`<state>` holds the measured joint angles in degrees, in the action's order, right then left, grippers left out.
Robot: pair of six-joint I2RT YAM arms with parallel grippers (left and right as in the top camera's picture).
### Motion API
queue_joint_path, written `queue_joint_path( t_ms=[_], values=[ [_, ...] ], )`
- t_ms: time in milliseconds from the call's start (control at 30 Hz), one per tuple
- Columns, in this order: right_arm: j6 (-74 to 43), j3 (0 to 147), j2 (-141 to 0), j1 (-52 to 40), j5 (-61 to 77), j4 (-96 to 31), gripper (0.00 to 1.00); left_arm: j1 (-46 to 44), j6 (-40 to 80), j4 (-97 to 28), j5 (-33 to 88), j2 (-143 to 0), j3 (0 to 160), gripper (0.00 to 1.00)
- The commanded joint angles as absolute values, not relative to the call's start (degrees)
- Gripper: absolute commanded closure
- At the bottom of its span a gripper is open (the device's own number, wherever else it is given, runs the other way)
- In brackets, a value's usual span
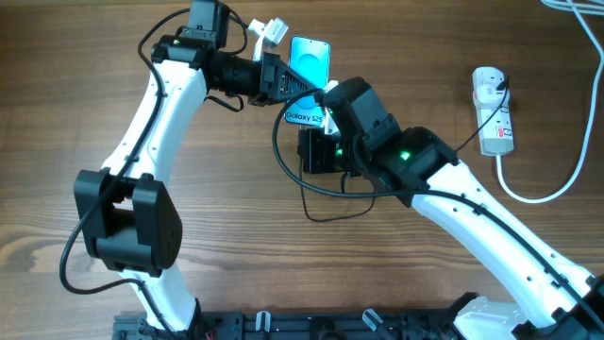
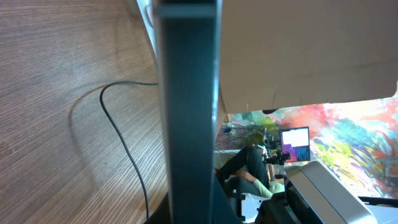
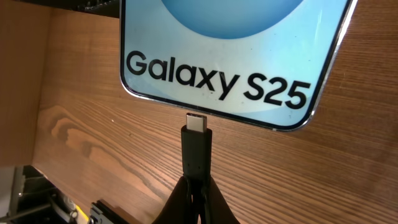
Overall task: Plug charger to phone and switch on socket
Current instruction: 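Push the plug up into the phone's port with the right gripper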
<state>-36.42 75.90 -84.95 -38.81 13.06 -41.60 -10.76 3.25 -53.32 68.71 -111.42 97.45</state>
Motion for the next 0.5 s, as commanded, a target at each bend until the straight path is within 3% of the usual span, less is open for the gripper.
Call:
queue_joint_path(
  t_ms=[0,467],
  values=[
    [-37.10,77.58,-84.75,-38.54,12.95,-41.36,0.96,-10.63,1.69,-52.99,71.33,-109.51,97.60,0.96],
    [-37.67,77.58,-84.75,-38.54,11.66,-42.02,0.95,-10.63,1.69,-53.25,71.35,-109.51,97.60,0.96]
  ],
)
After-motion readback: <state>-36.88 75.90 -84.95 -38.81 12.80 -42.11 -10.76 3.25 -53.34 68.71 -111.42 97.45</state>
